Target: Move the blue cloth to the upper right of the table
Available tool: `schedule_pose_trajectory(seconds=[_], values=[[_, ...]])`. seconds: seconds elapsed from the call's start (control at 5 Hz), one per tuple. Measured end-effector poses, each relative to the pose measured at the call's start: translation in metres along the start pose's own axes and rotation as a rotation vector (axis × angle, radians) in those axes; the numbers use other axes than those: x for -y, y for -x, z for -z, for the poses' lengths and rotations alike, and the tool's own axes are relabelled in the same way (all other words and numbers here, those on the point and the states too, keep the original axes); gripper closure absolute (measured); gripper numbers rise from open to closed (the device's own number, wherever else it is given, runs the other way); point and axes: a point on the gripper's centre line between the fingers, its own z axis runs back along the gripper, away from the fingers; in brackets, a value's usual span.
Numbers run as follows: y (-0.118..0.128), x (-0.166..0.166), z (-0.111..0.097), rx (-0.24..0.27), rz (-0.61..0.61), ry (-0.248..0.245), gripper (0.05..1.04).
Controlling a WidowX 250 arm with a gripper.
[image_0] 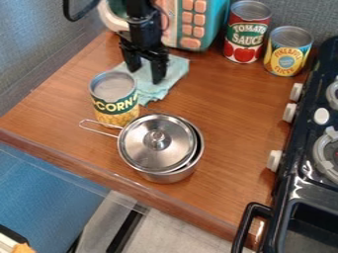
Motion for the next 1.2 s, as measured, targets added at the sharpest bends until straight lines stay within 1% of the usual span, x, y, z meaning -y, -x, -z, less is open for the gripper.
schedule_pose_trajectory(seconds=[0.4, 0.6, 1.0, 1.2], values=[[0.011, -0.037, 0.0, -0.006, -0.044, 0.001, 0.084], [0.019, -0.048, 0.0, -0.01, -0.061, 0.004, 0.084], [0.02, -0.052, -0.001, -0.009, -0.028, 0.011, 0.084], [0.022, -0.052, -0.01, -0.012, -0.02, 0.0, 0.084]])
